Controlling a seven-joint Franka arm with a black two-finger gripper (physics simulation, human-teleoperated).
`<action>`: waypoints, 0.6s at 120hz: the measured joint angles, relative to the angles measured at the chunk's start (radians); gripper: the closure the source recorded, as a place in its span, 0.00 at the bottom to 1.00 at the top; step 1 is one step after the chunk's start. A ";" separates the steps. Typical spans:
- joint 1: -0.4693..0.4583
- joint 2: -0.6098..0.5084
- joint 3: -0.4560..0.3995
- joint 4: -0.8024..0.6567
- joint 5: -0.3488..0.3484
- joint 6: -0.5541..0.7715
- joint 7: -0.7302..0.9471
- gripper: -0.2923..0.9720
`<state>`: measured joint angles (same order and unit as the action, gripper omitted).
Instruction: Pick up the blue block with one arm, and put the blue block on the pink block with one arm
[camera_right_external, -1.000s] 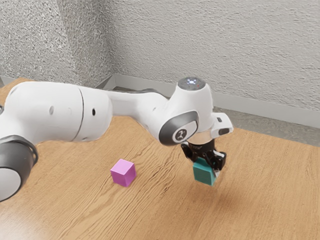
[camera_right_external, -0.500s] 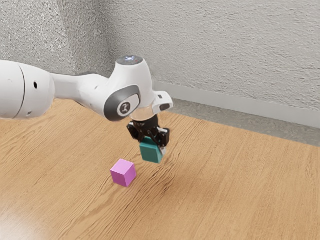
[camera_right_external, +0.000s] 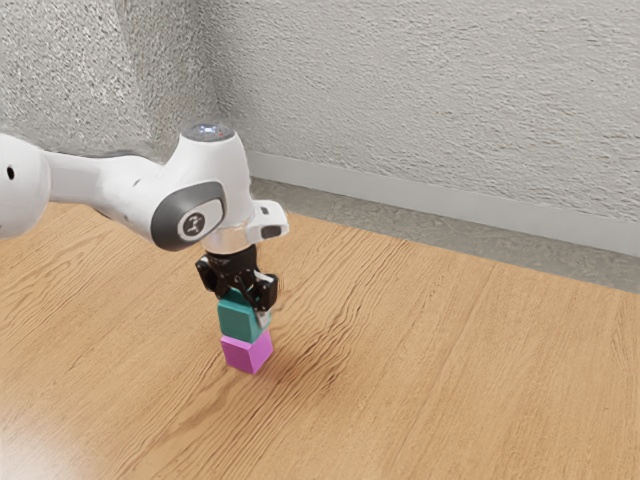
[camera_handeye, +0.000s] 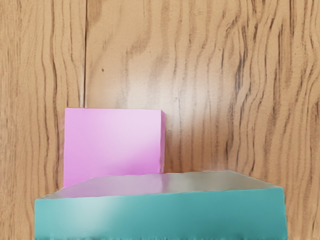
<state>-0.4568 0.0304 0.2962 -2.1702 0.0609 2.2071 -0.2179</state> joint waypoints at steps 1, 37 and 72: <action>0.002 0.000 0.000 -0.003 0.001 0.000 0.002 0.50; 0.064 0.000 0.000 -0.043 0.020 0.024 0.044 0.50; 0.022 0.029 0.001 -0.030 0.025 0.136 0.066 0.50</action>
<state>-0.4350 0.0595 0.2969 -2.2003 0.0857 2.3434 -0.1515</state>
